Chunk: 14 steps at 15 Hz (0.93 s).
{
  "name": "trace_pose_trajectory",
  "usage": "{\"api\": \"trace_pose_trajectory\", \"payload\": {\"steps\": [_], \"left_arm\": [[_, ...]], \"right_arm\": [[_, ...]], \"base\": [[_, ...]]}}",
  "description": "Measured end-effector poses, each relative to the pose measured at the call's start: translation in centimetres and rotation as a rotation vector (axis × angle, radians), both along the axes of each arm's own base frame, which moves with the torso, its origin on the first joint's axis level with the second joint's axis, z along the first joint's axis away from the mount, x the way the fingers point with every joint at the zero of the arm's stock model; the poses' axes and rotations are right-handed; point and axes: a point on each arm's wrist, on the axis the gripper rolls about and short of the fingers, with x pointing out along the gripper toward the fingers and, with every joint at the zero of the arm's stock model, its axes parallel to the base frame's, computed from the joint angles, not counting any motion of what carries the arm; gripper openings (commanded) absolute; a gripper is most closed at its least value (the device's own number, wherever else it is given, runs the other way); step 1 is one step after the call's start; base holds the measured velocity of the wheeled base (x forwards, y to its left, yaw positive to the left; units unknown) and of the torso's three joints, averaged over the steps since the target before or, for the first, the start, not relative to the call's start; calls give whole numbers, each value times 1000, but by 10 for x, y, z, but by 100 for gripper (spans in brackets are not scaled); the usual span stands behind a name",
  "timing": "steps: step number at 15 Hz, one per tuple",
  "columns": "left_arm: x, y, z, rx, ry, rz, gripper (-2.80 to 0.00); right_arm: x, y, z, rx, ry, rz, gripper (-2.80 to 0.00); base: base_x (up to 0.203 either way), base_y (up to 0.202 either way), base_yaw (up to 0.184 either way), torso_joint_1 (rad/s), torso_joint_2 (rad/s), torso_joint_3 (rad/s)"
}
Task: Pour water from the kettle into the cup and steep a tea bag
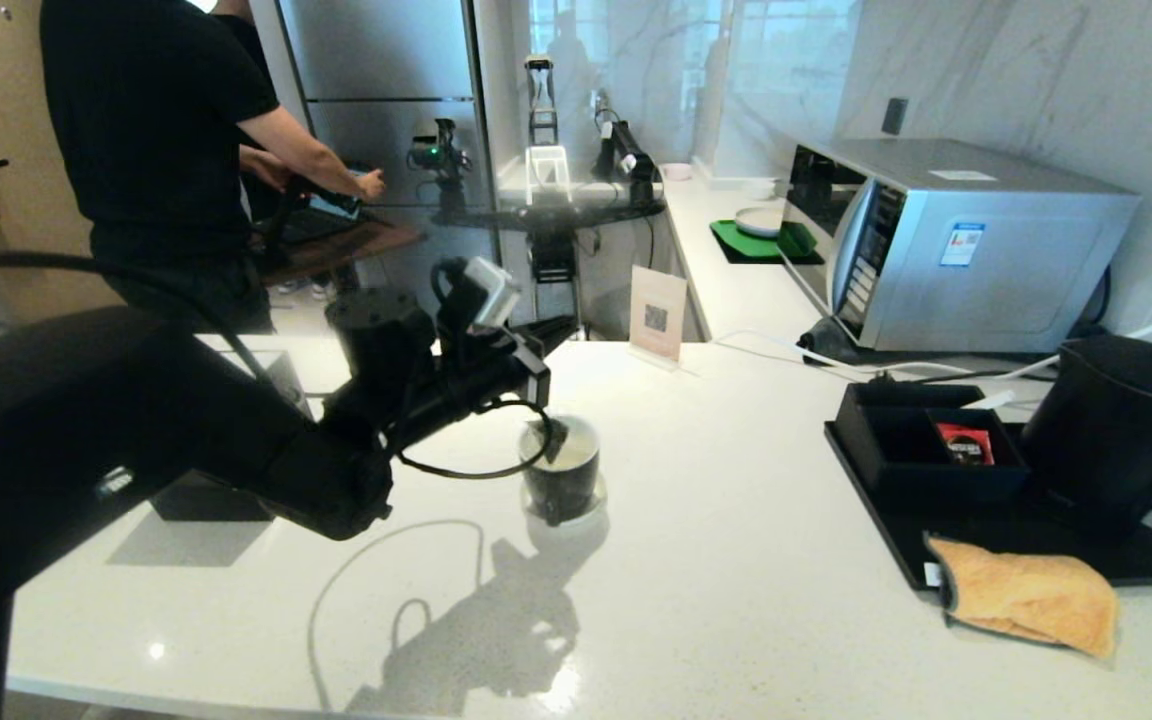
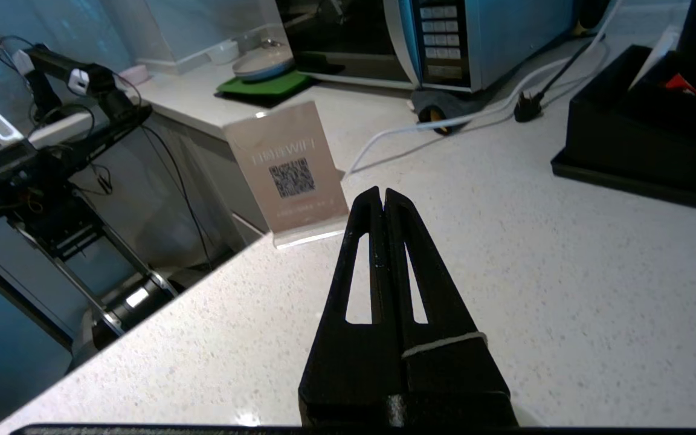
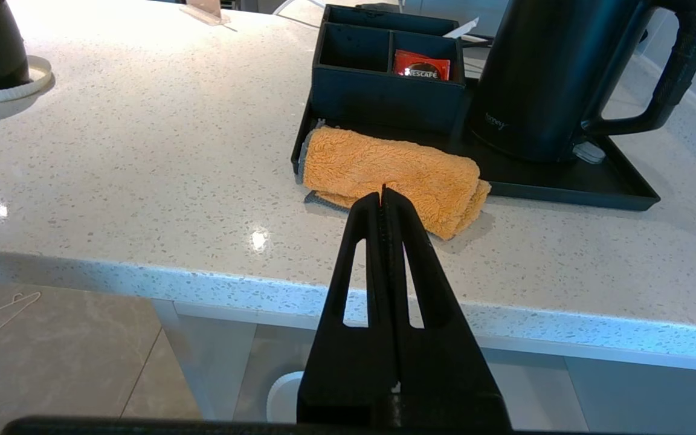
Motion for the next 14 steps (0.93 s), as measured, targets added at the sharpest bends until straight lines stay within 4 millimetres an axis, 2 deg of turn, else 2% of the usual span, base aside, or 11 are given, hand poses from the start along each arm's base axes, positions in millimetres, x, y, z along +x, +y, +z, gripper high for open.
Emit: {"api": "trace_pose_trajectory", "payload": {"steps": [3,9,14], "left_arm": [[-4,2,-19,21,30,2,-280],[1,0,-56,47,63,5,-280],[4,-1,-65,52,77,2,-280]], "right_arm": [[0,0,0,0,0,0,-280],[0,0,0,0,0,0,-280],[0,0,0,0,0,0,-280]], "base": [[0,0,0,0,0,0],[0,0,0,0,0,0],[0,0,0,0,0,0]]}}
